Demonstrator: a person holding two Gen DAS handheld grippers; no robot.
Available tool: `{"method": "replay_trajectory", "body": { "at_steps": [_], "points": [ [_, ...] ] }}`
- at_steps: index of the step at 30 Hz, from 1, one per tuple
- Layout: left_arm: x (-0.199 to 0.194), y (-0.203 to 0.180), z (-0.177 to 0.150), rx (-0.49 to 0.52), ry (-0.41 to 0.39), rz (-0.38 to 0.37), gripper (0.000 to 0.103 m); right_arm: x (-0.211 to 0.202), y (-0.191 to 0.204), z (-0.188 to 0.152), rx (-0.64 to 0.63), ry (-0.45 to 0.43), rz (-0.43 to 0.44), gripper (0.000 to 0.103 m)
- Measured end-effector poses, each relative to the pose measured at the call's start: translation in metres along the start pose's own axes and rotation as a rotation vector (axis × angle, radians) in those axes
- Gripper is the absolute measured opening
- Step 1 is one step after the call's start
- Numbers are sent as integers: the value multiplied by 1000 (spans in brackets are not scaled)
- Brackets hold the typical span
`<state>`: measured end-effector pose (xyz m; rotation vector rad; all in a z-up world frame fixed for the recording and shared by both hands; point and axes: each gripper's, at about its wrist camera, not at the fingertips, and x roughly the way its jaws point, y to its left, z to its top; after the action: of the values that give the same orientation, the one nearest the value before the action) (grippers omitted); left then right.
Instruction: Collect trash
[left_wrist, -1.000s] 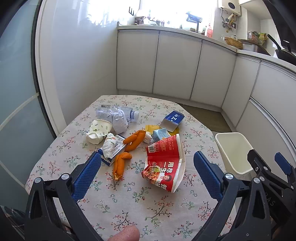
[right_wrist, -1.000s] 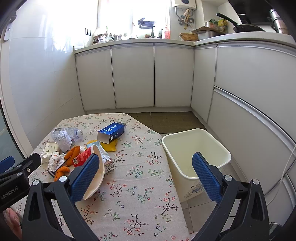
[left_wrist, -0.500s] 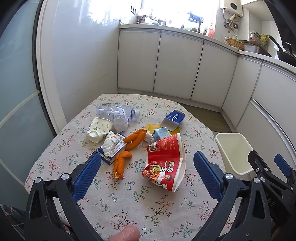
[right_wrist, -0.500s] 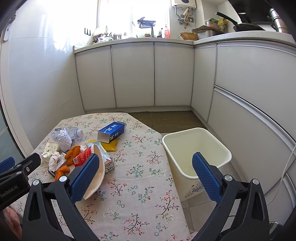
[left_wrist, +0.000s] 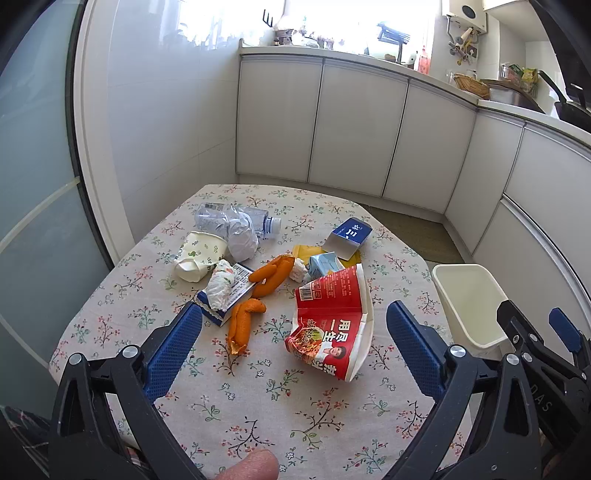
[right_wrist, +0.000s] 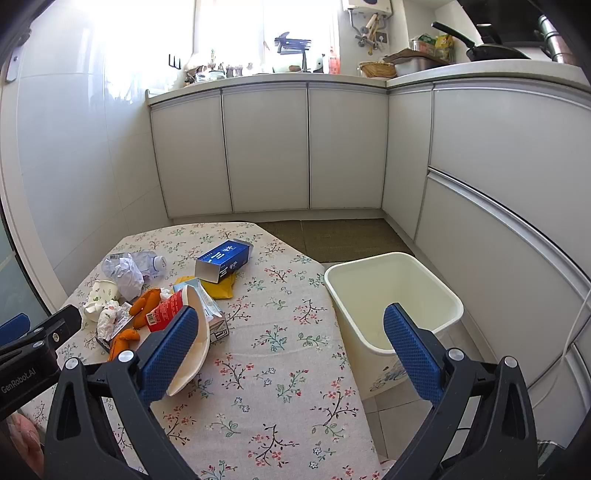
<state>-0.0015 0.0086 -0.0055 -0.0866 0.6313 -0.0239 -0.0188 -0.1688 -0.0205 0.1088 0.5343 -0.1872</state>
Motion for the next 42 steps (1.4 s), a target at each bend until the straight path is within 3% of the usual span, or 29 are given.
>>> {"method": "replay_trajectory", "body": {
  "at_steps": [42],
  "points": [
    [8,3,-2,-12,38,13,96,6,0,-1,3,32,8,98]
  ]
}}
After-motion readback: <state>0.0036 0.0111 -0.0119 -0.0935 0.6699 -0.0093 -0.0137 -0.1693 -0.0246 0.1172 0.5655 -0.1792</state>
